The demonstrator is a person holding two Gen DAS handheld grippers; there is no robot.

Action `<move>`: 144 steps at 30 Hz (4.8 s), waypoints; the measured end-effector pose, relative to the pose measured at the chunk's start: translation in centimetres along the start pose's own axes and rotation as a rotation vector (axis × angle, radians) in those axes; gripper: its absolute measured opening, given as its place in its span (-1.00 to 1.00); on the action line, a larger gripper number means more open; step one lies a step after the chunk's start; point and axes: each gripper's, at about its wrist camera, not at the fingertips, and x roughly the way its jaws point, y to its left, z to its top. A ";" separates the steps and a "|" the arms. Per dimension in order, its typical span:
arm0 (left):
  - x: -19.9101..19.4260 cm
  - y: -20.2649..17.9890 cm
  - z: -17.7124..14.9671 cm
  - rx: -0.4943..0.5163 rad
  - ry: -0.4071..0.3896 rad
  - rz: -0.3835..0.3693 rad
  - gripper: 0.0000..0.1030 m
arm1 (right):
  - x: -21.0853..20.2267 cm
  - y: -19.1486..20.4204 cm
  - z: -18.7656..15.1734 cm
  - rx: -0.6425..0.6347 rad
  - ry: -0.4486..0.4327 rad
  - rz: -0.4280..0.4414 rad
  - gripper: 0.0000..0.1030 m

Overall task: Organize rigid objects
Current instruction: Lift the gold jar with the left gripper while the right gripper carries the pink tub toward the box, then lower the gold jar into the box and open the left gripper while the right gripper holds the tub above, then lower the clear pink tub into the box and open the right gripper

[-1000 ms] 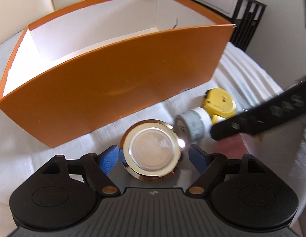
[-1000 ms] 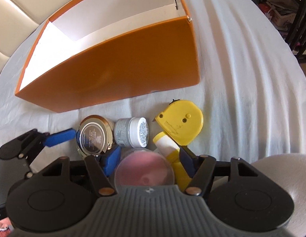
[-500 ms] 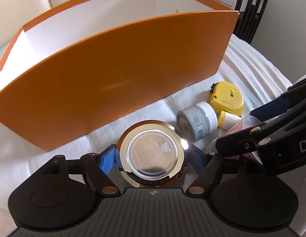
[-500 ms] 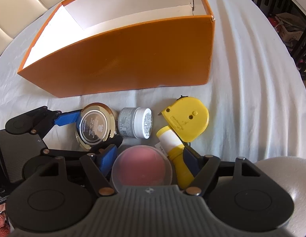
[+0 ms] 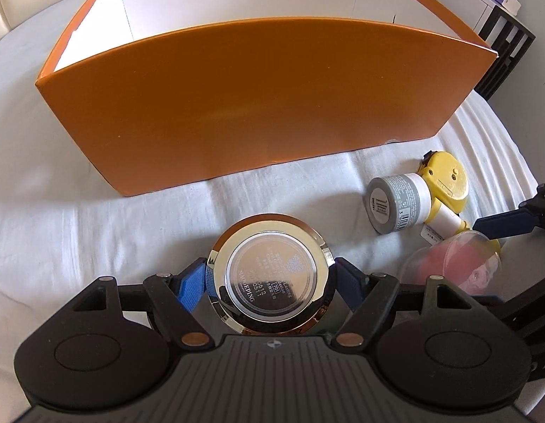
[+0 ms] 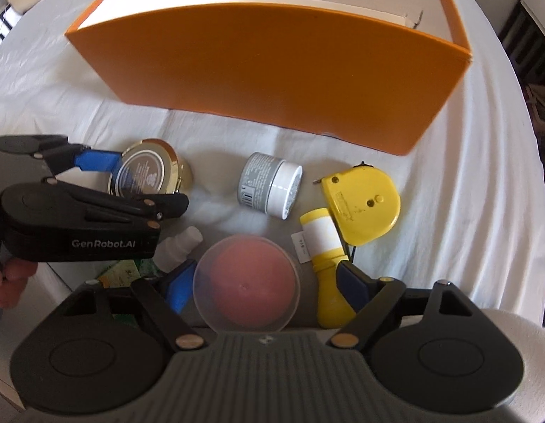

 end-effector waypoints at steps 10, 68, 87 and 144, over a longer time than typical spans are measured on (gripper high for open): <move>-0.6 0.2 -0.3 -0.023 -0.020 -0.011 0.70 | 0.9 3.0 -1.1 -0.140 -0.014 -0.099 0.17; -3.4 7.4 15.1 -0.043 -0.230 -0.094 0.70 | -1.1 -2.2 18.2 -0.095 -0.308 -0.083 0.16; 1.1 3.7 15.1 0.191 -0.146 0.232 0.70 | 2.4 -2.9 21.1 -0.006 -0.271 -0.058 0.16; -3.7 8.2 15.1 -0.083 -0.314 0.097 0.47 | 5.7 2.1 23.1 -0.148 -0.174 -0.179 0.48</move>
